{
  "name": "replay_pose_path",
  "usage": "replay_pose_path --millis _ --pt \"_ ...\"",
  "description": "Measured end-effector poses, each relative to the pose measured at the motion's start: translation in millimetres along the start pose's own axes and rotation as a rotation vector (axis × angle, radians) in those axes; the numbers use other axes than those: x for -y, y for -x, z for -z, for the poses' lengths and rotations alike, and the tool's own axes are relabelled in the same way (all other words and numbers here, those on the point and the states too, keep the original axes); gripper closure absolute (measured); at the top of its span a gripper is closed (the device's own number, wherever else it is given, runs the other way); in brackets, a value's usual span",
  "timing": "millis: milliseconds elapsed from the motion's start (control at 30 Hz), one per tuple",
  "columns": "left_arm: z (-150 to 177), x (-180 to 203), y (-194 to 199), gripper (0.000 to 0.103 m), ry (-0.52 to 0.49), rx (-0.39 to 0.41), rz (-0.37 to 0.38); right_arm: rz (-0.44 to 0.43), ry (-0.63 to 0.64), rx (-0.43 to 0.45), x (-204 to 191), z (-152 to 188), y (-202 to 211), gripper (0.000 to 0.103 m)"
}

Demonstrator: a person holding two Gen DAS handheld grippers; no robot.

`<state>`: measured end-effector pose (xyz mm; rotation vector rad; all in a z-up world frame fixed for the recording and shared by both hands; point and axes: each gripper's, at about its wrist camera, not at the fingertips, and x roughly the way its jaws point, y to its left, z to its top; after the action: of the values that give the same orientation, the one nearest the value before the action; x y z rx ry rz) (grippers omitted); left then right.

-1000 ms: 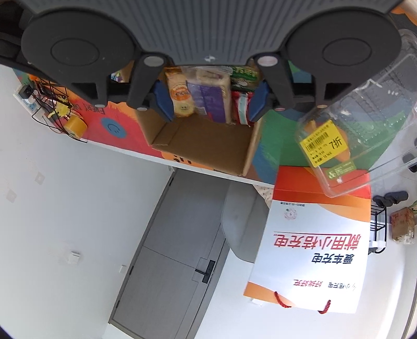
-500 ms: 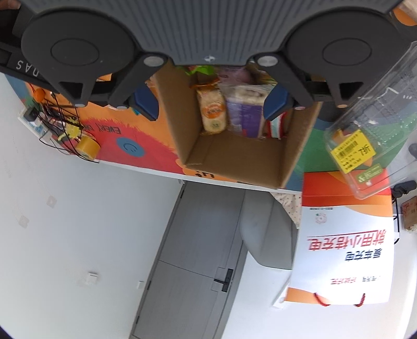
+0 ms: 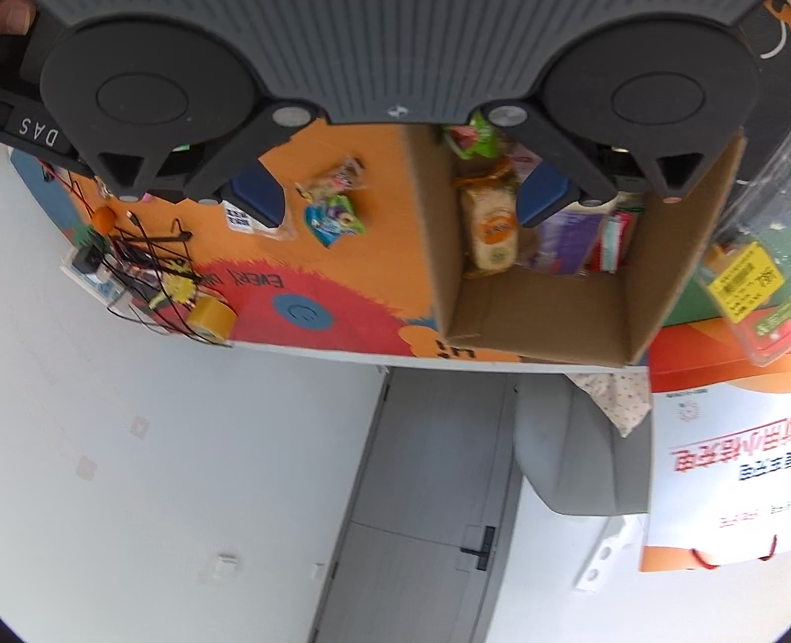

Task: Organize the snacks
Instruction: 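Move both open tools from the box back over the remaining snacks, then grasp the small cookie packet with the left gripper while the right grasps the green packet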

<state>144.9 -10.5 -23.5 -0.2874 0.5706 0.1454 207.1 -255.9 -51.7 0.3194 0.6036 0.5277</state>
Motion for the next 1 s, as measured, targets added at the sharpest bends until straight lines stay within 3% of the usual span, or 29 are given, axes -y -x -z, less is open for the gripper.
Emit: replay_pose_path --millis 500,1000 --pt "-0.6 39.9 -21.2 0.003 -0.049 -0.021 0.026 0.061 -0.073 0.022 45.9 -4.8 6.2 0.0" --pt "0.2 65.4 -63.2 0.017 -0.082 -0.075 0.029 0.094 -0.12 0.006 77.9 -11.9 -9.0 0.0"
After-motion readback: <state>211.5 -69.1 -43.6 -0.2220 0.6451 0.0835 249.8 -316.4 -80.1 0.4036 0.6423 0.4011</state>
